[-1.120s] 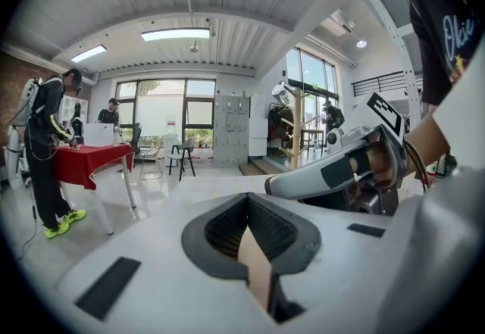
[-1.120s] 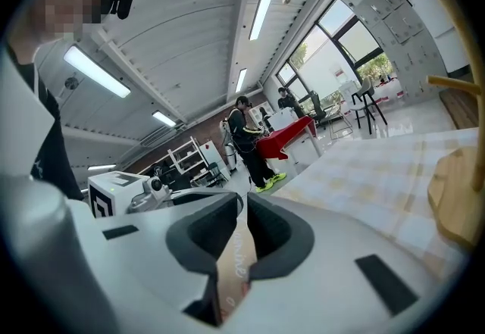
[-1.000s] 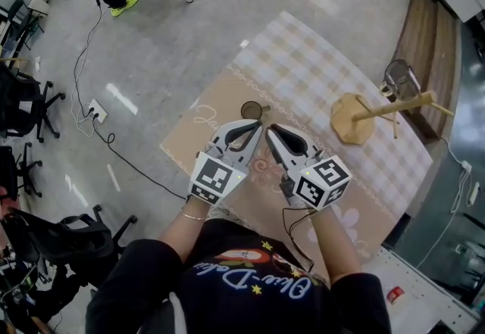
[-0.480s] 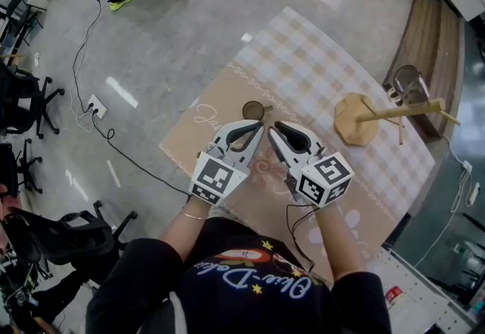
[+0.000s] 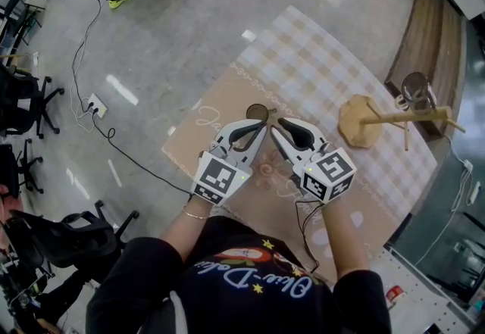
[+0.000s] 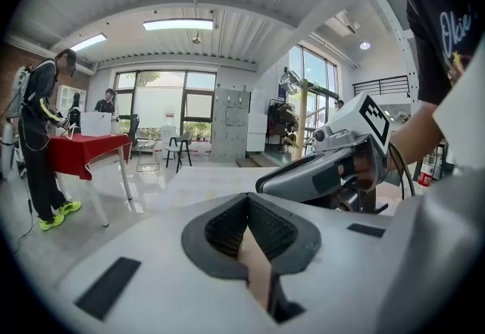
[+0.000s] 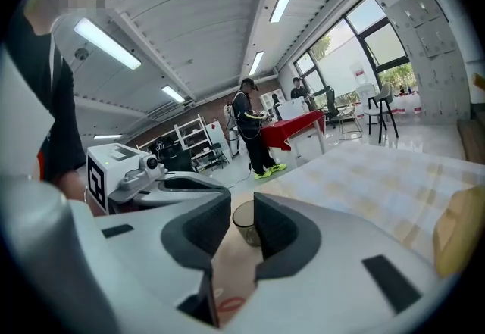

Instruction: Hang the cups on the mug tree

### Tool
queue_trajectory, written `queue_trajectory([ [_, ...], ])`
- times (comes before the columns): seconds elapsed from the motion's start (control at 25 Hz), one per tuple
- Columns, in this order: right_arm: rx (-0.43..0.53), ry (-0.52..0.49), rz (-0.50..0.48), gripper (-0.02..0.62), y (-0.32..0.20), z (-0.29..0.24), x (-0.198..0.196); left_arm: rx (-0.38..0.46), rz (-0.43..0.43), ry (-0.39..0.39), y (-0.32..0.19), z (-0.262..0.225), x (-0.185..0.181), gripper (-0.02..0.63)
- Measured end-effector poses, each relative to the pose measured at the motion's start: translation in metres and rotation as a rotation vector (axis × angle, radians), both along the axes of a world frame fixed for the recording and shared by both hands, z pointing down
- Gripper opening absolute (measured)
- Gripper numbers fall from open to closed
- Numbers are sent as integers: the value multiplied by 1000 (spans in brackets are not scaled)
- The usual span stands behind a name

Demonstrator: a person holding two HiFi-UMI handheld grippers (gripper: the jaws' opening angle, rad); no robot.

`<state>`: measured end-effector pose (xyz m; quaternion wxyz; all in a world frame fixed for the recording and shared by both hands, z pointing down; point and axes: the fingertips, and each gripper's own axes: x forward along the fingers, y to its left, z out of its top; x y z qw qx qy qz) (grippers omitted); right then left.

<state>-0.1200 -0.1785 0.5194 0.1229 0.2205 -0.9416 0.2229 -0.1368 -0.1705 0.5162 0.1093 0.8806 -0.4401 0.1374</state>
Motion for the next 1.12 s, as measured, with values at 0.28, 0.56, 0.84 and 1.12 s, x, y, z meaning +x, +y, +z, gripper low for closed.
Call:
queue_trajectory([
  [0.28, 34, 57, -47, 101, -4, 9, -4, 12, 31, -13, -4, 1, -2, 8],
  [0.56, 67, 110, -100, 101, -13, 17, -3, 27, 49, -3, -8, -1, -5, 8],
  [0.84, 105, 181, -180, 110, -17, 30, -7, 13, 39, -18, -9, 5, -13, 8],
  [1.12, 146, 249, -266, 150, -20, 39, -13, 0, 22, -19, -11, 10, -21, 8],
])
